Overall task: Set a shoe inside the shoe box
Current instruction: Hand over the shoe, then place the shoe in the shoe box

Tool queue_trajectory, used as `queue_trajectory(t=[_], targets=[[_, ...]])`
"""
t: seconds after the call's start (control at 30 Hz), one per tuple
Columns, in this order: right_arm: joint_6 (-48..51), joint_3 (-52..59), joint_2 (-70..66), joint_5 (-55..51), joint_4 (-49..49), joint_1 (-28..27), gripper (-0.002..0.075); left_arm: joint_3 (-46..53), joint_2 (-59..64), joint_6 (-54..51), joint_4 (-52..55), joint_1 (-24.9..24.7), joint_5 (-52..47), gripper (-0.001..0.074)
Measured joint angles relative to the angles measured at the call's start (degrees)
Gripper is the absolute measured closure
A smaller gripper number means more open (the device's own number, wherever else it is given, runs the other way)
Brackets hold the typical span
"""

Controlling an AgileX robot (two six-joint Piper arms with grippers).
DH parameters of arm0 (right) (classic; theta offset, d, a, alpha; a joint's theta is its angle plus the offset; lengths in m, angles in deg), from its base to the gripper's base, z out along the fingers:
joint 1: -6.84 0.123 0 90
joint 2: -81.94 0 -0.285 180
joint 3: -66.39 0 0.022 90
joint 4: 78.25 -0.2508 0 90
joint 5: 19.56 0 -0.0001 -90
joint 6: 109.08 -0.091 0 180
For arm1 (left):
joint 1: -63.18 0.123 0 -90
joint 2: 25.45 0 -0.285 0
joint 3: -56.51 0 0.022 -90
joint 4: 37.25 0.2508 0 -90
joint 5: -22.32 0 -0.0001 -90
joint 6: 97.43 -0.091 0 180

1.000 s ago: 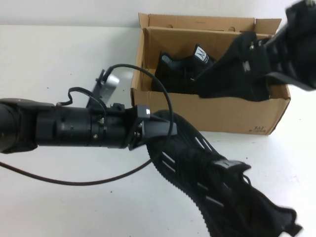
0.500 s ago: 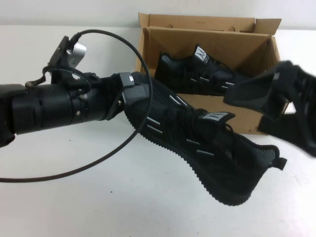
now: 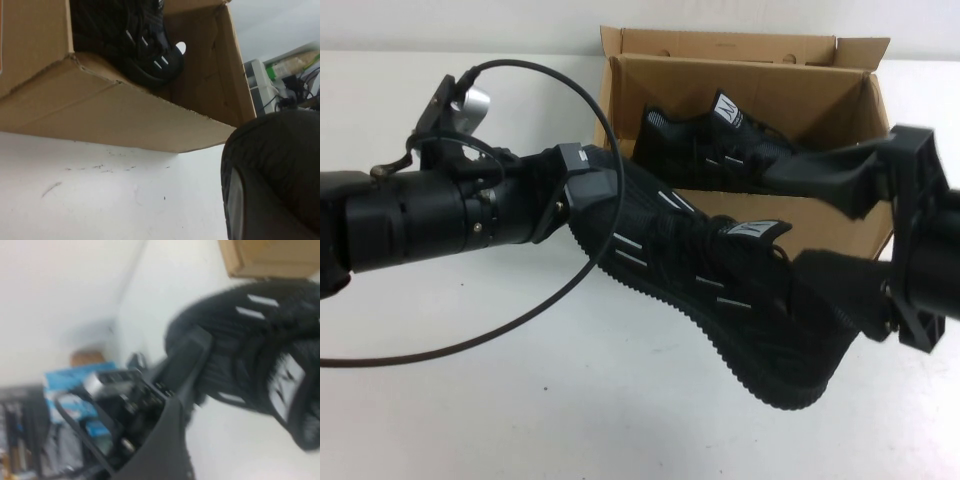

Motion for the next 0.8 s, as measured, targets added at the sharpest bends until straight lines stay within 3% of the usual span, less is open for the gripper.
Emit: queue_trajectory(t=[0.5, 0.8], targets=[[8.14, 0.02, -7.82, 3.93, -16.86, 0.0, 0.0086, 0.0, 0.0, 0.49, 0.0, 0.0, -0.95, 0.0607], [27.52, 0.02, -13.58, 3.79, -37.82, 0.0, 0.0086, 0.0, 0.0, 0.49, 0.34, 0.0, -0.95, 0.0607]])
